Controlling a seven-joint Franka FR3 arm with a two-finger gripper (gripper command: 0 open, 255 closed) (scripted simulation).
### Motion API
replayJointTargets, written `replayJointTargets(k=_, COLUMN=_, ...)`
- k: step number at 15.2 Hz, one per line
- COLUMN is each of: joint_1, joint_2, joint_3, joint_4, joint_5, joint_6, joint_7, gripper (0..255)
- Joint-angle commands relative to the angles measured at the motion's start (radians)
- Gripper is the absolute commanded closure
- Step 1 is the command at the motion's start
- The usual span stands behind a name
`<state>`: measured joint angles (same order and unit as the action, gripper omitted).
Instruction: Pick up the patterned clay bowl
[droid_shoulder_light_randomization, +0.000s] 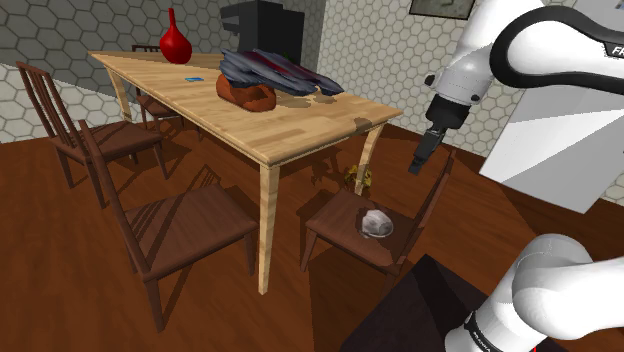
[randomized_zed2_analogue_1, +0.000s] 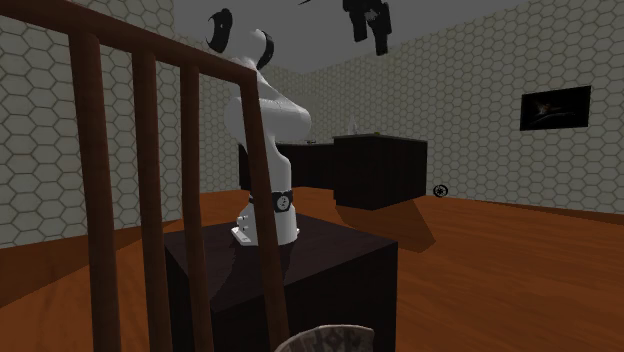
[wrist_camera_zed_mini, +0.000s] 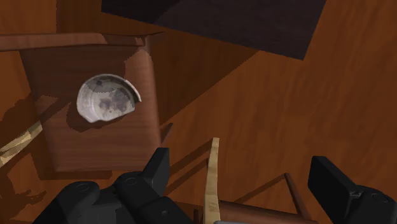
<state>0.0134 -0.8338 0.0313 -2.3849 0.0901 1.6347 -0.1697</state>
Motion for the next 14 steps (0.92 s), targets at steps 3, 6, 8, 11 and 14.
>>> replayJointTargets(k=3, joint_1=-0.013, joint_2=0.027, joint_3=-0.037, joint_4=-0.026, joint_5=-0.011, joint_6=0.044, joint_7=-0.032, gripper=0)
replayJointTargets(k=6, joint_1=-0.033, joint_2=0.079, joint_3=-0.092, joint_4=-0.056, joint_5=-0.024, joint_6=0.111, joint_7=-0.082, gripper=0)
replayJointTargets(k=8, joint_1=-0.045, joint_2=0.120, joint_3=-0.128, joint_4=-0.070, joint_5=-0.031, joint_6=0.156, joint_7=-0.115, gripper=0)
replayJointTargets(k=11, joint_1=-0.061, joint_2=0.192, joint_3=-0.183, joint_4=-0.082, joint_5=-0.036, joint_6=0.224, joint_7=-0.167, gripper=0)
replayJointTargets(k=14, joint_1=-0.073, joint_2=0.274, joint_3=-0.239, joint_4=-0.083, joint_5=-0.035, joint_6=0.290, joint_7=-0.221, gripper=0)
